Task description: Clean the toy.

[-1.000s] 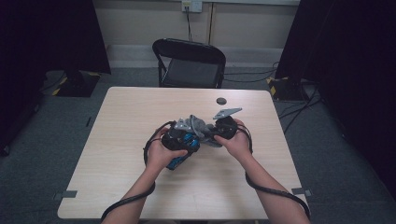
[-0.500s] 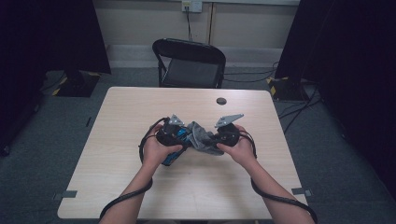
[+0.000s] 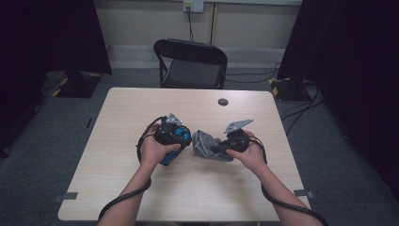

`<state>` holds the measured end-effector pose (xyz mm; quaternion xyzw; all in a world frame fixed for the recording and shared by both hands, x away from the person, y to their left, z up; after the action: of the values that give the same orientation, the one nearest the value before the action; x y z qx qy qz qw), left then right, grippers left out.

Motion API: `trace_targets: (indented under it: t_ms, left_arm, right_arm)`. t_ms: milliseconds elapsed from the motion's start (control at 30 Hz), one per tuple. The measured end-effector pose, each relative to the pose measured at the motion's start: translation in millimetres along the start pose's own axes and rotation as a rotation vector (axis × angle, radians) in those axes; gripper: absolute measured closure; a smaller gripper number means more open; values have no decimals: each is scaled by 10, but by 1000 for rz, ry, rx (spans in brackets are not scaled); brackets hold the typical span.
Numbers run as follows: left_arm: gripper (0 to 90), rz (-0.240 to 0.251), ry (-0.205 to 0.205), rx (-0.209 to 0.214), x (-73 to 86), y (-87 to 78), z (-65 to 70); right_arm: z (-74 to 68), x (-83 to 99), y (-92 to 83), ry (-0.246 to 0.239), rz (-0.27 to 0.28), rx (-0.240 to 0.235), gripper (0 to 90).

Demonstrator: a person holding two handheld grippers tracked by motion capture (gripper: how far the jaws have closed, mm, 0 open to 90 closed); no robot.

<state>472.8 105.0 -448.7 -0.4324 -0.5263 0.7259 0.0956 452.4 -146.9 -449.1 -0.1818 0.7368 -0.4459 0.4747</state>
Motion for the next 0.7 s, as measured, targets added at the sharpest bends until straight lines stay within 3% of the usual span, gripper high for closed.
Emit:
trace_targets:
  t_ms: [167, 367, 567, 700]
  left_arm:
    - [255, 9, -5, 10, -6, -41, -8]
    - [255, 13, 20, 22, -15, -82, 64]
    - [255, 16, 64, 43, -39, -107, 193]
    - [255, 23, 86, 63, -79, -85, 291]
  right_arm:
    - [39, 66, -55, 25, 6, 6, 760]
    - [150, 50, -139, 60, 22, 37, 760]
    - [372, -84, -298, 146, 68, 98, 760]
    - [413, -224, -353, 149, 83, 112, 760]
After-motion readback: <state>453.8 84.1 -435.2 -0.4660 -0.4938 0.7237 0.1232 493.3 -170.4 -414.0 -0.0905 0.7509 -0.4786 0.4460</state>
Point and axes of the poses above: each handheld gripper's, and its own axes: y roughly forward along the jaws, x roughly out of its underside, z roughly to its right, the point moved 2 cm from there along y, roughly forward along the jaws, and after that the axes turned 15 degrees about -z, right-handed, at the moved point
